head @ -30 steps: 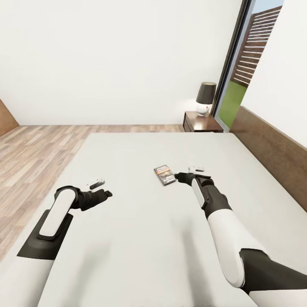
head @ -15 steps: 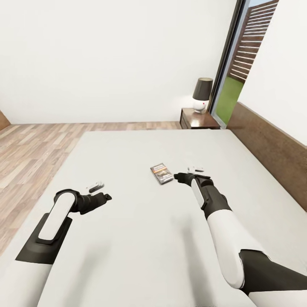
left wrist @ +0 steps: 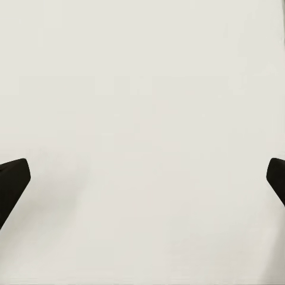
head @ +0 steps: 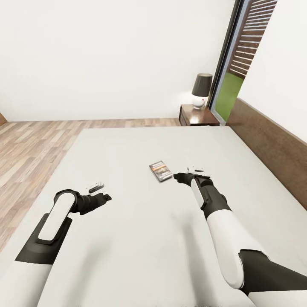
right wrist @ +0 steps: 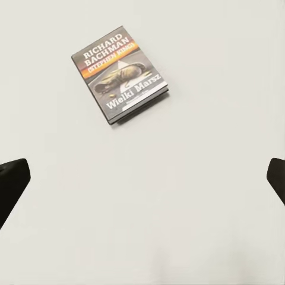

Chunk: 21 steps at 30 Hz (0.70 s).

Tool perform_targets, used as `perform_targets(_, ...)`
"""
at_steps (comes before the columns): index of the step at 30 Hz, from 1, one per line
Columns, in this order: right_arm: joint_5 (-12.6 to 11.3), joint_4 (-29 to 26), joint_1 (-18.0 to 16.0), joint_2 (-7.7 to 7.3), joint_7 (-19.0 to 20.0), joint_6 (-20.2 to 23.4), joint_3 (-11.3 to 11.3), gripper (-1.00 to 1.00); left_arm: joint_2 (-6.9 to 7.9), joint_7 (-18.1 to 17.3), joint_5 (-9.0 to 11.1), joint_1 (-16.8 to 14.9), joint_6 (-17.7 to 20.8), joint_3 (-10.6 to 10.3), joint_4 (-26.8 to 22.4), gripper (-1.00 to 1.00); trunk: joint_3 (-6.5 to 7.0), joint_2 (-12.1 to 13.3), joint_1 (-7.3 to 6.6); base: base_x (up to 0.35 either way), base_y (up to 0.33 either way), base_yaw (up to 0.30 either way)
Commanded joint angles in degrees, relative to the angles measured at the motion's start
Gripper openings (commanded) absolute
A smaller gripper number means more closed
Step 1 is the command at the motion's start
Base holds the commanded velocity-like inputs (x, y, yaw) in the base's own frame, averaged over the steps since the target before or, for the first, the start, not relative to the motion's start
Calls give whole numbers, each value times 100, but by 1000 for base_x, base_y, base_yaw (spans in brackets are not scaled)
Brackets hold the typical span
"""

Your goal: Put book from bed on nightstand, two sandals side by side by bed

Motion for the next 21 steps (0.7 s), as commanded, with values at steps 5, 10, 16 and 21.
perform_targets(5, 20, -8, -3, 24, -5, 30, -19, 100, 5, 61, 54, -5, 4, -8, -8, 100, -31, -3, 0, 0, 0, -4)
perform_targets(10, 34, -8, -3, 55, -6, 30, 0, 100, 5, 62, 55, -4, 5, -6, -7, 100, -42, -3, 0, 0, 0, 39)
perform_targets(16, 39, -8, -3, 66, -5, 31, 247, 100, 5, 63, 57, -4, 11, -5, -8, 100, -48, -3, 0, 0, 0, 168)
perform_targets(21, 15, -8, -3, 48, -1, 30, 312, 100, 4, 66, 56, -4, 11, -10, -9, 100, -51, -3, 0, 0, 0, 86)
